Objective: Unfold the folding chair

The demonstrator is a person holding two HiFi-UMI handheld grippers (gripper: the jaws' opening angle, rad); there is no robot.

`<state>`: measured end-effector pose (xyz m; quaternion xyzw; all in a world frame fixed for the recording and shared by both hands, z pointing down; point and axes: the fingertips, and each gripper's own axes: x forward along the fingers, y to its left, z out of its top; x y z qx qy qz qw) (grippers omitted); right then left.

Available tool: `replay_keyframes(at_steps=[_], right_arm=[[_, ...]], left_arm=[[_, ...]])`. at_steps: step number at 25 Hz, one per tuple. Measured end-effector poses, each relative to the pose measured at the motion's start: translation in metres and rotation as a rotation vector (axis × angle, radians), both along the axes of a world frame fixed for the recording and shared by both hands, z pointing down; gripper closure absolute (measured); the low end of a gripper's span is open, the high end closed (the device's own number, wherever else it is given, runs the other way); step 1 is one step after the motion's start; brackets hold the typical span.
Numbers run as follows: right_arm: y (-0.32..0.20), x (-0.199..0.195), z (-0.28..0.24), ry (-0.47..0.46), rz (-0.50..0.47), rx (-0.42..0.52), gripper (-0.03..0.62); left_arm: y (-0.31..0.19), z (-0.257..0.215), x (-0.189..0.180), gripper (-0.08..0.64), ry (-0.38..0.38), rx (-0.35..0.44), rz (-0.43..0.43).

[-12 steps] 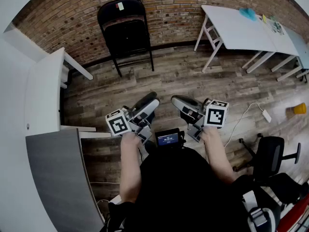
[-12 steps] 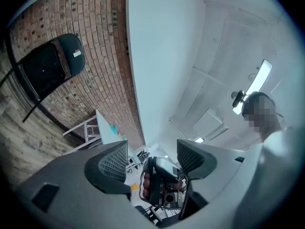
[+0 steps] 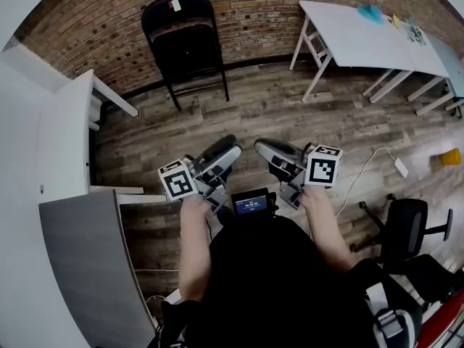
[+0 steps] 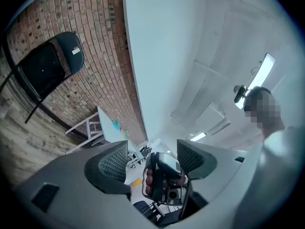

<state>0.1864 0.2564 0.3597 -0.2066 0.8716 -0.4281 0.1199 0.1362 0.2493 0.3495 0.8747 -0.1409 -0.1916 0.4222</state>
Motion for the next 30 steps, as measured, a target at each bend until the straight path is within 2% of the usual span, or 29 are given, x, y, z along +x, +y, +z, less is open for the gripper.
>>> replay_keyframes(at_steps=[6, 13, 20, 30], right_arm=[[-0.003, 0.017, 0.001, -0.023, 0.004, 0.000, 0.560], [-0.013, 0.049, 0.004, -0.053, 0.022, -0.006, 0.558], [-0.021, 0.086, 0.013, -0.106, 0.041, -0.017, 0.558], [-0.022, 0.097, 0.010, -0.163, 0.027, -0.014, 0.557]], left_arm=[[-0.002, -0.002, 0.018, 0.210, -0.007, 0.004, 0.012], [-0.012, 0.005, 0.046, 0.210, -0.048, -0.012, 0.005], [-0.015, 0.013, 0.065, 0.210, -0.096, -0.048, -0.051], [-0.020, 0.012, 0.080, 0.210, -0.168, -0.062, -0.107]])
